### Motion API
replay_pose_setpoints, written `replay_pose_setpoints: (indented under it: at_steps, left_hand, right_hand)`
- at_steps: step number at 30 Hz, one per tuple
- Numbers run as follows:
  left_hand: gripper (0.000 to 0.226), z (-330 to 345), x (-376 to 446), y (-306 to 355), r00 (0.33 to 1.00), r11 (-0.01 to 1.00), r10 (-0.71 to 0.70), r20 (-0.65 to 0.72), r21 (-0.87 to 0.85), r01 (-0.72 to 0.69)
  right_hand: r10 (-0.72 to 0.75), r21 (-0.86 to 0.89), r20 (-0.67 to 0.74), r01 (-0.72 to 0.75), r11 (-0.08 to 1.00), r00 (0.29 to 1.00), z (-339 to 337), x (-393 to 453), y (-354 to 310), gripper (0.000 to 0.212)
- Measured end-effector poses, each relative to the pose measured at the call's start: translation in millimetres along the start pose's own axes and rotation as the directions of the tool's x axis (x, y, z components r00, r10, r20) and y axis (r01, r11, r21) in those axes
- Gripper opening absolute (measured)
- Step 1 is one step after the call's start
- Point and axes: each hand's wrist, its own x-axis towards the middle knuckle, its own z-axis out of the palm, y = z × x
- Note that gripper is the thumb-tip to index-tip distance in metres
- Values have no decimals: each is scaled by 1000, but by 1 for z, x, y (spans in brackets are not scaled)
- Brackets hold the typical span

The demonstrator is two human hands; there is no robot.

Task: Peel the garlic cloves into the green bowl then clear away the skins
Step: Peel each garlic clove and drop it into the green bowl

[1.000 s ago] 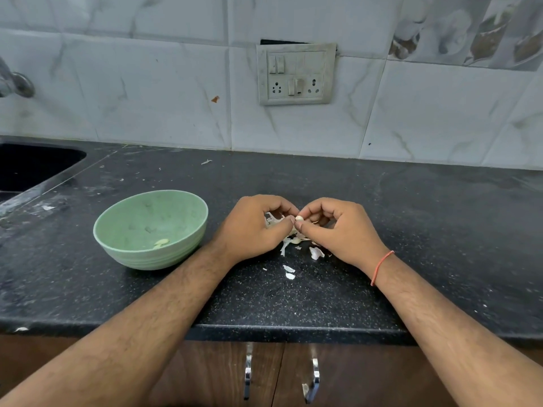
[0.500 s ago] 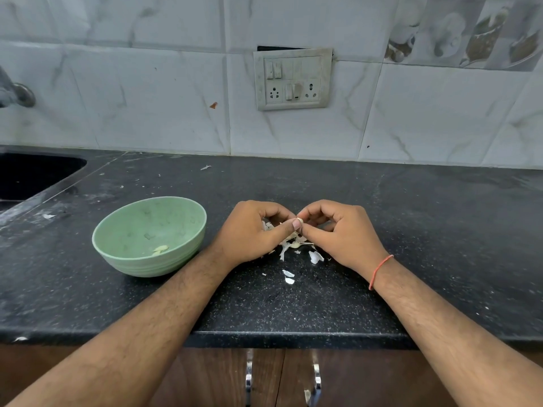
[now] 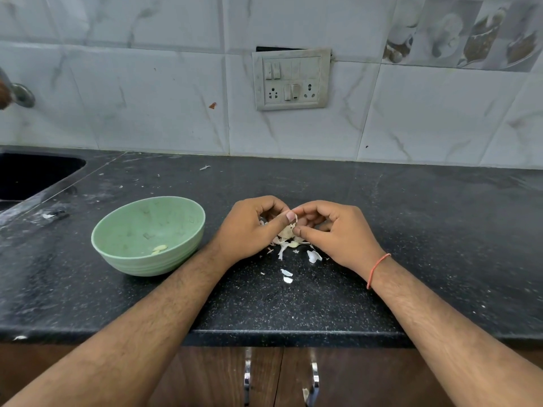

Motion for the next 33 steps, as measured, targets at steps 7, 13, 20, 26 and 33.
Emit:
replay_pose_setpoints:
  at_steps: [7,13,20,26,33]
  left_hand:
    - [13,-3,-1,3,1000,1000,-5,28,-14,6]
    - [16,-3,-3,5,999,999,35,34,-22,-35]
    - [9,-1,-4,5,997,997,72,-26,31,-71]
    - [8,-1,-3,1,992,996,65,-109,66,-58]
    - [15,-1,-2,0,988,995,89,-124,64,-82]
  right_hand:
    - [26,65,-71,-21,998,997,0,2,1,21]
    - [55,99,-145,-41,994,988,-1,4,3,16]
    - [100,99,-112,-89,991,989,-4,0,-7,6]
    - [100,-520,1,-85,850,995,-61,21,-33,3]
    - [227,-692,153,-60,719,962,-64,26,-28,4]
